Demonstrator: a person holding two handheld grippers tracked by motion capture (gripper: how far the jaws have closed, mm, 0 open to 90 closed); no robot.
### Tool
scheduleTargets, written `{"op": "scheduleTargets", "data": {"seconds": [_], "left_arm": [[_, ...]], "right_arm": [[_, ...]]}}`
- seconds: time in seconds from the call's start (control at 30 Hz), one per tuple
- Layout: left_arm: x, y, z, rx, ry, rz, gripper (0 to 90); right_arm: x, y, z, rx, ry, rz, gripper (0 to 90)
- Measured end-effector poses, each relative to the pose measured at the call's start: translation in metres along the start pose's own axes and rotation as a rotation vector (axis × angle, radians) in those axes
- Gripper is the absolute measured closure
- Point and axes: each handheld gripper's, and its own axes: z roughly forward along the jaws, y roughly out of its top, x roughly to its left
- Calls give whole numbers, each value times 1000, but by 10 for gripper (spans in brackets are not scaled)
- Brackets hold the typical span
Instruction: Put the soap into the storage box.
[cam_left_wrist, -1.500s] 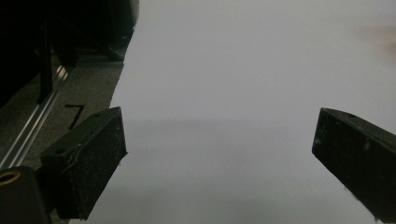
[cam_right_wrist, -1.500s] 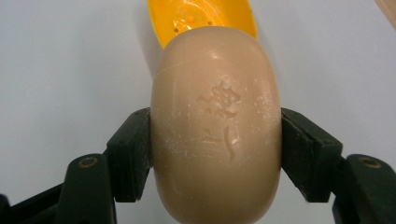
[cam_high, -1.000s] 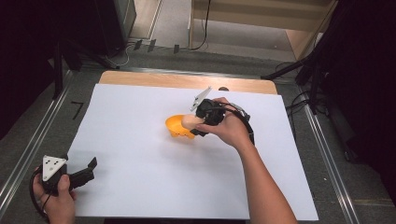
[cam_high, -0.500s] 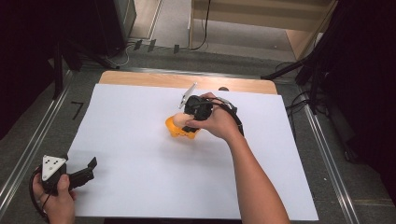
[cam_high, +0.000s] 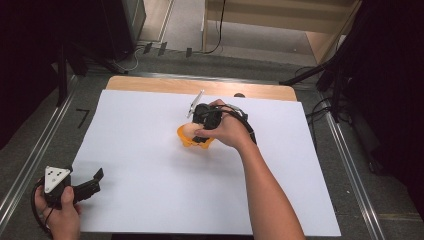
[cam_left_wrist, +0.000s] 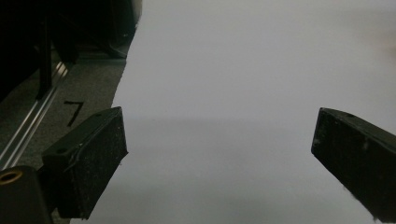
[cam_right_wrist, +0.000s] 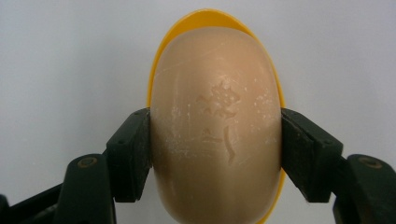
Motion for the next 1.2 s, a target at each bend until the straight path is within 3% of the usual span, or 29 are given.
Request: {"op": "scheduleTargets", "data": {"seconds": [0.4,0.77,0.8,0.93,0.97,1.03,1.07,1.2], "left_arm": [[0,0,0,0,1,-2,37],[0,0,0,0,0,-1,37],[0,0,0,1,2,0,37],[0,0,0,0,2,0,37],[0,0,0,-1,2,0,37],[0,0,0,-1,1,2,37],[-1,0,1,-1,1,2,37],[-1,0,0,-3,1,5,36]], "right_arm": [[-8,-6,0,-28,43,70,303],[-6,-19,-14,-80,-6,133,249],[-4,-26,-19,-99,-15,173,232],[-3,-38,-25,-123,-50,211,188],[-2,-49,-30,-140,-76,262,135],[-2,-52,-32,-146,-89,272,129],[0,-63,-36,-170,-111,320,105],[3,-81,-41,-197,-130,395,28]]}}
